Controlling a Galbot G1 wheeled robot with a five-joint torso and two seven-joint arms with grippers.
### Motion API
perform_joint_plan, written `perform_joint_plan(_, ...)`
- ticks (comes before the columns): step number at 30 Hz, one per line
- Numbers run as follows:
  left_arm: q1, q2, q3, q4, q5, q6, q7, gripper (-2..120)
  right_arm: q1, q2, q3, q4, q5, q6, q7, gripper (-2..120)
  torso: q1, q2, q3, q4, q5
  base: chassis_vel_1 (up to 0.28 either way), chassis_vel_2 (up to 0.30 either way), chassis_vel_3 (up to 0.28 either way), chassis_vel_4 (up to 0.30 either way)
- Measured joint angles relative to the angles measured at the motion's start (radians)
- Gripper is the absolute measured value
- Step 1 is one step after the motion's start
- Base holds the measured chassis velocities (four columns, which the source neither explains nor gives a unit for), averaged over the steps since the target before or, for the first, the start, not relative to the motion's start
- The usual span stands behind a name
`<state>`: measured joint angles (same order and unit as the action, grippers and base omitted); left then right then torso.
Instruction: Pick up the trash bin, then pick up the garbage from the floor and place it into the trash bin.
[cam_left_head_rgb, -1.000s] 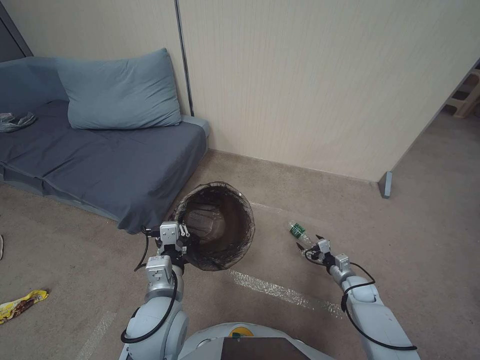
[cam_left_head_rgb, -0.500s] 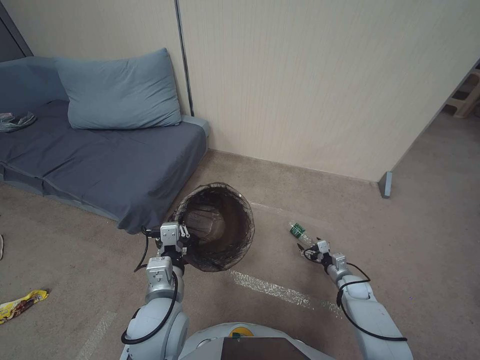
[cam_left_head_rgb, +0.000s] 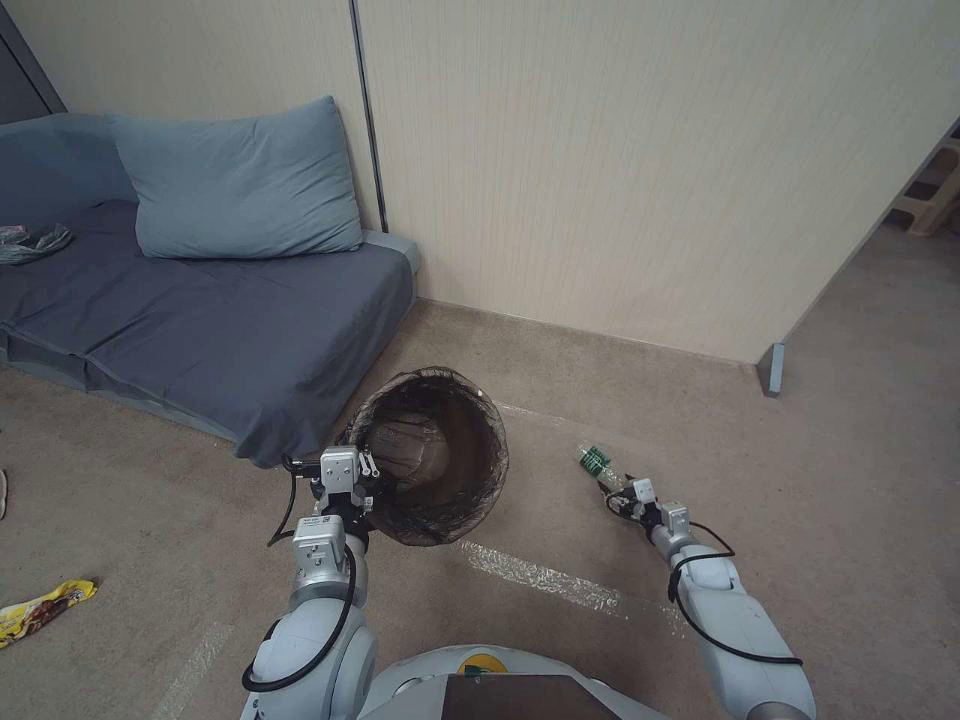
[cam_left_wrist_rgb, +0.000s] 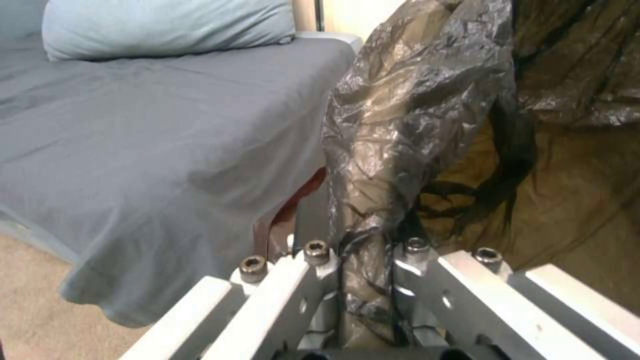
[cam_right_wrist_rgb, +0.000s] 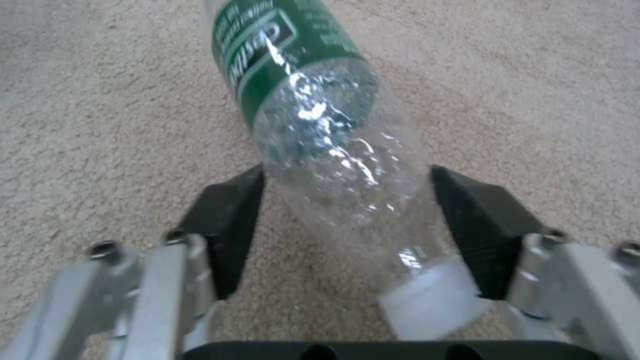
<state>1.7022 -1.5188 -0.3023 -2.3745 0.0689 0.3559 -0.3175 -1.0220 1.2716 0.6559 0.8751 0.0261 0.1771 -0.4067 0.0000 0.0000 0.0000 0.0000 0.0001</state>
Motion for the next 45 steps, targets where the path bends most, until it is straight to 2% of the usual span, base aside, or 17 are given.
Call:
perform_joint_plan(1, 0.000, 0.000, 0.000, 0.000, 0.000, 0.000, 0.000, 3, 0.001, 0.000, 0.000, -0.001, 0.000, 0.000, 0.000, 64, 0.000, 0.000, 0.000, 0.0000, 0.0000, 0.000, 0.000, 0.000, 0.000)
perform_joint_plan(2, 0.000, 0.000, 0.000, 0.000, 0.000, -0.001, 0.000, 3, 0.003, 0.001, 0.000, -0.004, 0.000, 0.000, 0.001, 54, 0.000, 0.000, 0.000, 0.0000, 0.0000, 0.000, 0.000, 0.000, 0.000)
perform_joint_plan(4, 0.000, 0.000, 0.000, 0.000, 0.001, -0.001, -0.001, 3, 0.004, 0.001, -0.001, -0.006, 0.000, 0.001, 0.001, 52, 0.000, 0.000, 0.000, 0.0000, -0.0001, 0.000, 0.000, 0.000, 0.000)
perform_joint_plan(5, 0.001, 0.000, 0.000, 0.000, 0.001, -0.002, -0.001, 3, 0.005, 0.002, -0.001, -0.008, 0.000, 0.001, 0.002, 43, 0.000, 0.000, 0.000, 0.0000, -0.0001, 0.000, 0.000, 0.000, 0.000)
perform_joint_plan(7, 0.001, 0.000, 0.000, 0.000, 0.001, -0.002, -0.001, 3, 0.006, 0.002, -0.001, -0.010, 0.000, 0.002, 0.003, 37, 0.000, 0.000, 0.000, -0.0001, -0.0001, 0.000, 0.000, 0.000, 0.000)
perform_joint_plan(8, 0.001, 0.000, 0.000, 0.000, 0.001, -0.002, -0.001, 3, 0.006, 0.002, -0.002, -0.011, 0.000, 0.002, 0.003, 28, 0.000, 0.000, 0.000, 0.0000, 0.0000, 0.000, 0.000, 0.000, 0.000)
perform_joint_plan(11, 0.001, 0.000, 0.000, 0.000, 0.001, -0.002, -0.001, 3, 0.007, 0.003, -0.002, -0.011, 0.000, 0.003, 0.004, 24, 0.000, 0.000, 0.000, 0.0000, 0.0000, 0.000, 0.000, 0.000, 0.000)
perform_joint_plan(35, -0.008, 0.004, 0.012, 0.005, -0.001, -0.005, -0.004, 3, -0.011, 0.003, 0.005, 0.007, 0.012, 0.033, 0.015, 23, 0.000, 0.000, 0.000, -0.0001, 0.0000, 0.000, 0.000, 0.000, 0.000)
perform_joint_plan(41, -0.010, 0.004, 0.011, 0.006, -0.003, -0.005, -0.004, 3, -0.046, 0.005, 0.005, 0.110, 0.037, 0.050, 0.028, 23, 0.000, 0.000, 0.000, 0.0000, 0.0000, 0.000, 0.000, 0.000, 0.000)
perform_joint_plan(43, -0.011, 0.005, 0.012, 0.019, -0.006, -0.006, -0.005, 3, -0.090, 0.007, 0.004, 0.234, 0.063, 0.097, 0.028, 23, 0.000, 0.000, 0.000, 0.0000, 0.0000, 0.000, 0.000, 0.000, 0.000)
perform_joint_plan(44, -0.010, 0.006, 0.019, 0.022, -0.007, -0.006, -0.007, 3, -0.135, 0.007, 0.005, 0.356, 0.087, 0.118, 0.023, 23, 0.000, 0.000, 0.000, 0.0001, -0.0001, 0.000, 0.000, 0.000, 0.000)
perform_joint_plan(45, -0.010, 0.006, 0.019, 0.022, -0.007, -0.006, -0.007, 3, -0.135, 0.007, 0.005, 0.356, 0.087, 0.118, 0.023, 23, 0.000, 0.000, 0.000, 0.0001, -0.0001, 0.000, 0.000, 0.000, 0.000)
